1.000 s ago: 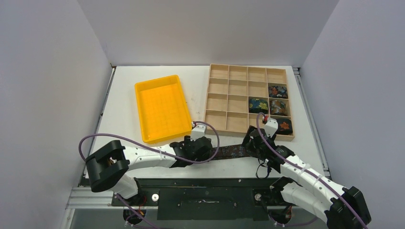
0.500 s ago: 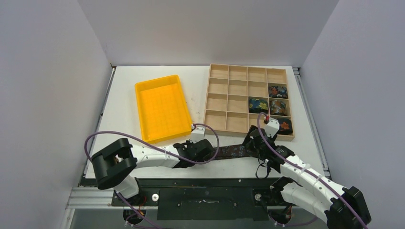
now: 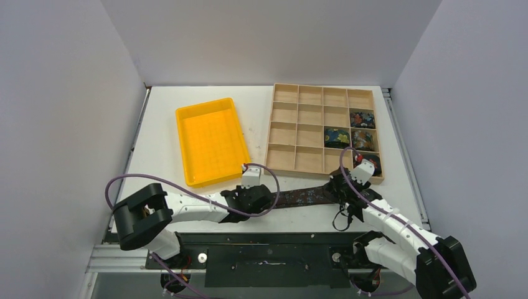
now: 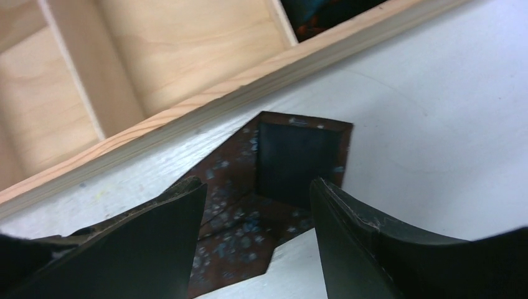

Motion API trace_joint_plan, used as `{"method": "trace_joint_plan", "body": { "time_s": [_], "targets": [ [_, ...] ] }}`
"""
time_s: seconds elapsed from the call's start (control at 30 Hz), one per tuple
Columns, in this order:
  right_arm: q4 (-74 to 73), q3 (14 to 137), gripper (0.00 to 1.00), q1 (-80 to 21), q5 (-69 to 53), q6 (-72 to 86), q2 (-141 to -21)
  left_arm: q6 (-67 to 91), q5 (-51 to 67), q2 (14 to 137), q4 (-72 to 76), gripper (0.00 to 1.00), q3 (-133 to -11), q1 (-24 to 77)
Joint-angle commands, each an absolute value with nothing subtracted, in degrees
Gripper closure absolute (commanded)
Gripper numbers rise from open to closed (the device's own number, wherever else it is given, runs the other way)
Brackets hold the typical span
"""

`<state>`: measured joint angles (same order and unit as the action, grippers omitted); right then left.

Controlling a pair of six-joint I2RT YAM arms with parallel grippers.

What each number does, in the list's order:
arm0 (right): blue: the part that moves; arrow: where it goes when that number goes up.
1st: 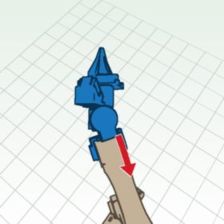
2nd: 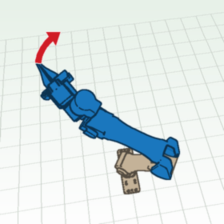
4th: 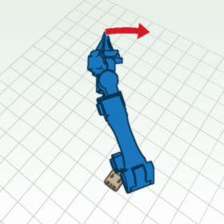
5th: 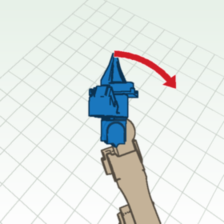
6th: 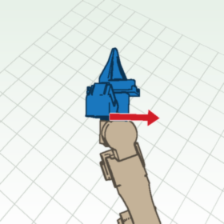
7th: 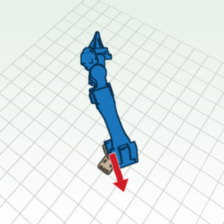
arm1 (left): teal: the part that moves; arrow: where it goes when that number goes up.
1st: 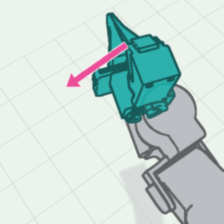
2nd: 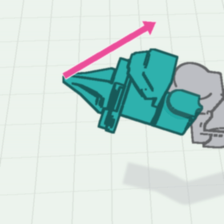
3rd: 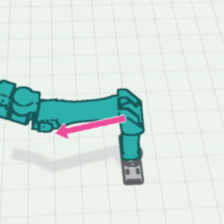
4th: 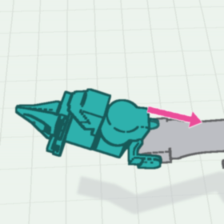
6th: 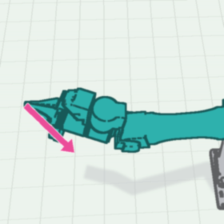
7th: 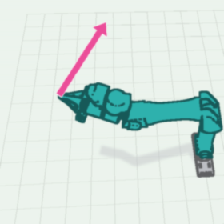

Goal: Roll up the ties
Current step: Flatten out the tie at the center of the board.

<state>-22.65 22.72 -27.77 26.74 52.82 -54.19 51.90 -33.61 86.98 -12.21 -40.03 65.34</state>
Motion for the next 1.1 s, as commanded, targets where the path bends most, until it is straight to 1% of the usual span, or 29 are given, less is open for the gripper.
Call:
{"method": "trace_joint_plan", "body": {
  "time_s": [0.0, 0.07, 0.1, 0.13, 0.2, 0.27, 0.37, 0.43, 0.67, 0.83, 0.87, 0.9, 0.93, 1.0, 1.07],
  "targets": [
    [-18.2, 21.6, 0.38, -22.6, 23.4, 53.2, -57.3, 53.5, -36.0, 85.1, -13.0, 1.00, -38.5, 65.5],
    [-15.8, 20.1, 0.40, -19.0, 20.1, 52.9, -58.4, 53.6, -36.1, 84.6, -13.2, 1.00, -38.2, 65.4],
    [-14.9, 19.4, 0.42, -17.1, 18.5, 52.7, -59.1, 53.6, -36.0, 84.3, -13.1, 1.00, -38.0, 65.4],
    [-14.2, 19.0, 0.47, -15.6, 17.3, 52.2, -59.8, 53.6, -35.8, 84.0, -13.1, 1.00, -37.8, 65.4],
    [-13.6, 18.8, 0.61, -12.3, 14.3, 51.2, -60.9, 53.5, -35.4, 83.3, -12.8, 1.00, -37.2, 65.3],
    [-13.1, 18.6, 0.71, -10.1, 12.4, 50.3, -61.3, 53.6, -35.5, 82.5, -12.7, 1.00, -36.5, 65.2],
    [-13.2, 18.9, 0.82, -8.9, 11.4, 49.9, -62.4, 53.9, -35.9, 81.3, -13.2, 1.00, -35.6, 64.9],
    [-13.5, 19.1, 0.87, -8.8, 11.4, 49.9, -62.7, 54.1, -36.3, 80.5, -13.7, 1.00, -35.1, 64.8],
    [-14.6, 19.1, 0.94, -8.7, 12.3, 50.4, -61.1, 54.7, -37.3, 78.1, -14.8, 1.00, -33.4, 64.4],
    [-16.3, 18.9, 0.95, -8.8, 14.4, 51.8, -56.5, 54.0, -36.2, 77.3, -13.7, 1.00, -32.9, 64.4],
    [-16.4, 19.0, 0.93, -8.8, 13.4, 51.2, -55.7, 51.9, -34.5, 76.9, -12.2, 0.92, -32.6, 64.5],
    [-16.7, 19.6, 0.87, -9.0, 12.1, 50.1, -55.0, 51.4, -33.5, 76.4, -11.7, 0.74, -32.5, 64.7],
    [-17.9, 20.5, 0.78, -9.4, 11.4, 49.4, -54.2, 50.9, -32.7, 75.5, -11.0, 0.62, -32.4, 65.3],
    [-21.9, 23.5, 0.58, -11.2, 13.7, 48.6, -51.8, 50.0, -31.7, 73.3, -10.0, 0.44, -32.0, 66.6],
    [-24.4, 25.0, 0.44, -13.1, 14.5, 48.1, -48.6, 49.7, -31.3, 70.2, -9.8, 0.30, -32.0, 67.4]
  ]
}}
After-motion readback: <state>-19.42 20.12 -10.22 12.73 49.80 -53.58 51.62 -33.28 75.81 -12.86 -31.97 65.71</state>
